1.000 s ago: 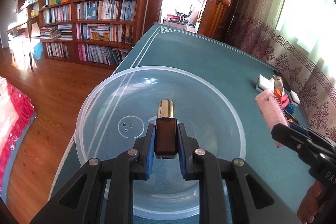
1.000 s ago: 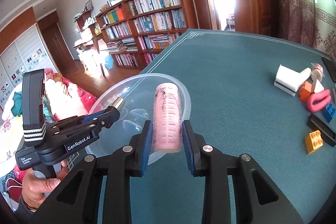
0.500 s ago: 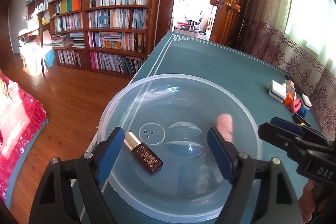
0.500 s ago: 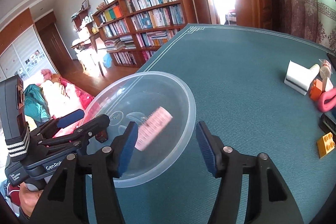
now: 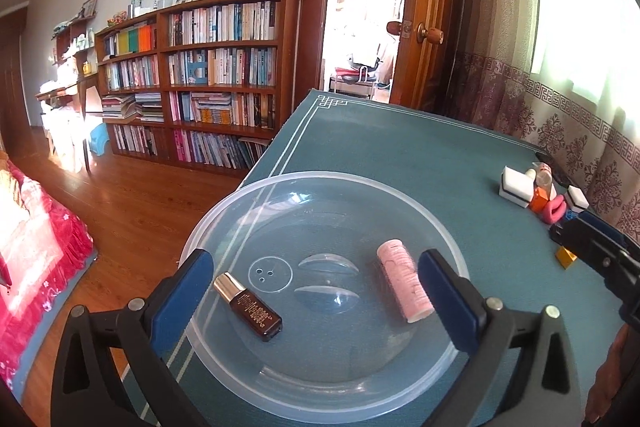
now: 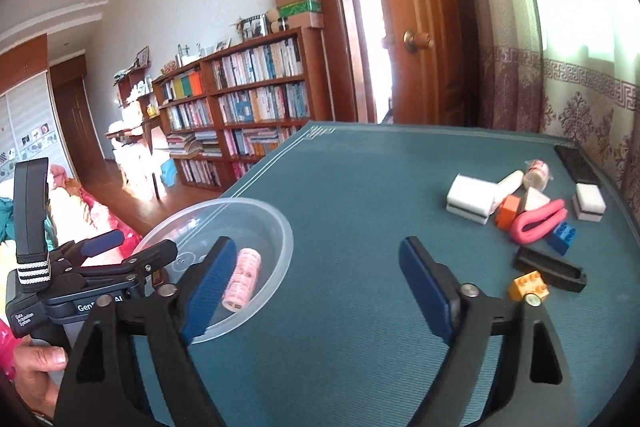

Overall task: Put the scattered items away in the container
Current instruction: 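Move both tools back to the table and grasp the black comb with the right tool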

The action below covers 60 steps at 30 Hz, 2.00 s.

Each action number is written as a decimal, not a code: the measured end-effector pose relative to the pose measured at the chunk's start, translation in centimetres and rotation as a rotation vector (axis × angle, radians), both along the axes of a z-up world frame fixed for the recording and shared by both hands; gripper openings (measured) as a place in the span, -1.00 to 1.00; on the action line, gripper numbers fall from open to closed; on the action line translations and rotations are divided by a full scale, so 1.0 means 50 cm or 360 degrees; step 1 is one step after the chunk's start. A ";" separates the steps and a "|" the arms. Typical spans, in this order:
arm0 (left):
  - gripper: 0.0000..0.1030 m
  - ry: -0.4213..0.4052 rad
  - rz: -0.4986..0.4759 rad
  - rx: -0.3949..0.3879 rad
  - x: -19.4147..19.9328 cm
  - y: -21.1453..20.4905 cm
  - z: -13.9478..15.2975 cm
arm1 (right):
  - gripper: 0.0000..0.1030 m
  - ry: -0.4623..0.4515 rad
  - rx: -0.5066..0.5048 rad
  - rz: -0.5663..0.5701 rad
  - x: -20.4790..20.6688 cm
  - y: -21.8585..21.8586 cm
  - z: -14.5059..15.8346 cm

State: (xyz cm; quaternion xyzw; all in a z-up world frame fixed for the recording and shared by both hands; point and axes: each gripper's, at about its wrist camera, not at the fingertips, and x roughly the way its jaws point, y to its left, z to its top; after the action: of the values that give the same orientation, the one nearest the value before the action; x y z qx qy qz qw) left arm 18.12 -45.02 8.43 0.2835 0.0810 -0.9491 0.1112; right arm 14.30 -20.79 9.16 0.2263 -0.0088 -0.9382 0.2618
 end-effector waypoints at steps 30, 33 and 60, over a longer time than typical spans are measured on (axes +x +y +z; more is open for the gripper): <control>0.99 0.0015 -0.0491 -0.0174 -0.071 0.308 0.050 | 0.71 -0.0120 -0.0045 -0.0498 -0.082 0.356 -0.029; 0.99 -0.0027 -0.0547 -0.0154 -0.089 0.334 0.047 | 0.71 -0.0168 -0.0072 -0.0508 -0.100 0.388 -0.040; 0.99 -0.0307 -0.0722 -0.0113 -0.198 0.458 -0.052 | 0.11 -0.0345 0.0510 0.0016 -0.295 0.347 -0.144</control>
State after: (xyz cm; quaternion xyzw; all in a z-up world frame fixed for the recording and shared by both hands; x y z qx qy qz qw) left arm 8.21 -22.15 5.82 0.3796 -0.0290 -0.9205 -0.0877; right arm -0.45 -3.42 1.95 0.3648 0.1135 -0.8965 0.2245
